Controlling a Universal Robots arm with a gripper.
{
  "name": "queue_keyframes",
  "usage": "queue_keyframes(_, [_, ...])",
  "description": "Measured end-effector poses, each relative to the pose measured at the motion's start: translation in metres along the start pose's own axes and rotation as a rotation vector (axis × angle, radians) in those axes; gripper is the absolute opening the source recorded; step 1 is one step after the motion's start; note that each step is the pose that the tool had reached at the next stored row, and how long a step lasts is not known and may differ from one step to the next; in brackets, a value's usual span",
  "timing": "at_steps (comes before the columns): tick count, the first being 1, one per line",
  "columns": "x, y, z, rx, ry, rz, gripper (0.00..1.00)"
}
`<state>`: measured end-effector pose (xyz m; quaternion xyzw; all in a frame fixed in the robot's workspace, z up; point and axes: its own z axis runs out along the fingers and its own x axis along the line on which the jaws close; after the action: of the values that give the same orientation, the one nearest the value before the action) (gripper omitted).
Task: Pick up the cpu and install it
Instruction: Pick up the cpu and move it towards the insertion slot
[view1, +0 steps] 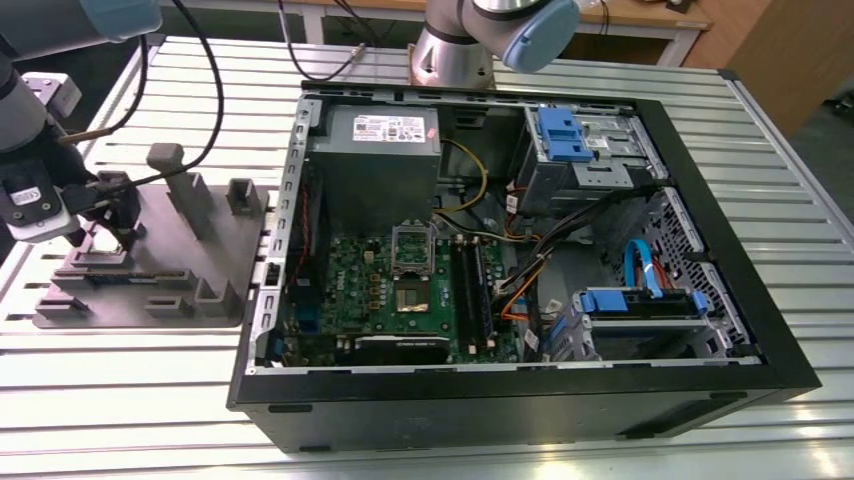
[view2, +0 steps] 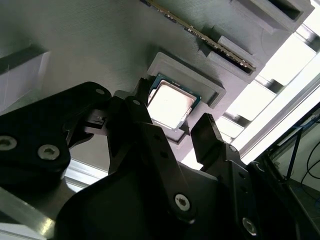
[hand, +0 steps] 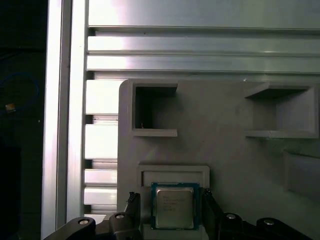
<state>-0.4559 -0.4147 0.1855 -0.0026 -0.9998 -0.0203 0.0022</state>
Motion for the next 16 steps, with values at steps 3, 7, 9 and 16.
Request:
queue_keyframes(3, [0.0,0.0,0.0005,0.0,-0.0002,0.003,0.6])
queue_keyframes(7, [0.0,-0.0001,0.0026,0.0002,-0.0009,0.006,0.6])
queue_keyframes(9, [0.0,-0.0001,0.0032,0.0002,-0.003,0.006,0.6])
queue_keyframes(16, [0.0,-0.0002,0.0042,0.0002,-0.0107,0.006,0.6])
